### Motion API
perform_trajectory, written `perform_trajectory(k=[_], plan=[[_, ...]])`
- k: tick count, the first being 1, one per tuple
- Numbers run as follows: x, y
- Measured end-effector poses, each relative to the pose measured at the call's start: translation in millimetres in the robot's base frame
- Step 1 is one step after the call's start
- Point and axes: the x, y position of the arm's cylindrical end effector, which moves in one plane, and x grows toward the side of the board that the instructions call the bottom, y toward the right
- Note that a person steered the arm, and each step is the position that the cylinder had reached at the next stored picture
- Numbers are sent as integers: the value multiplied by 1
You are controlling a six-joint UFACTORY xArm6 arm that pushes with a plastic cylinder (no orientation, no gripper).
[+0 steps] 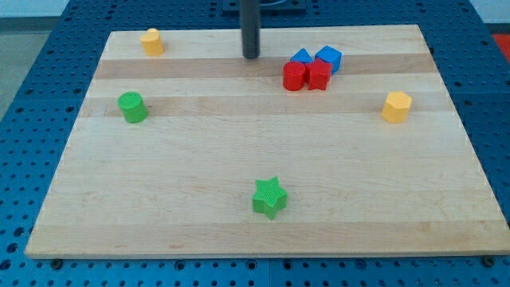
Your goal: Move the yellow heart horizontal to the blue triangle
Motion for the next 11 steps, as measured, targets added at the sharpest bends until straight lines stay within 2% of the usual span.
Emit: perform_trajectory(k=[2, 5, 8, 11], plan=[[-49, -84], [-56, -183], [-5, -169], [-12, -123]])
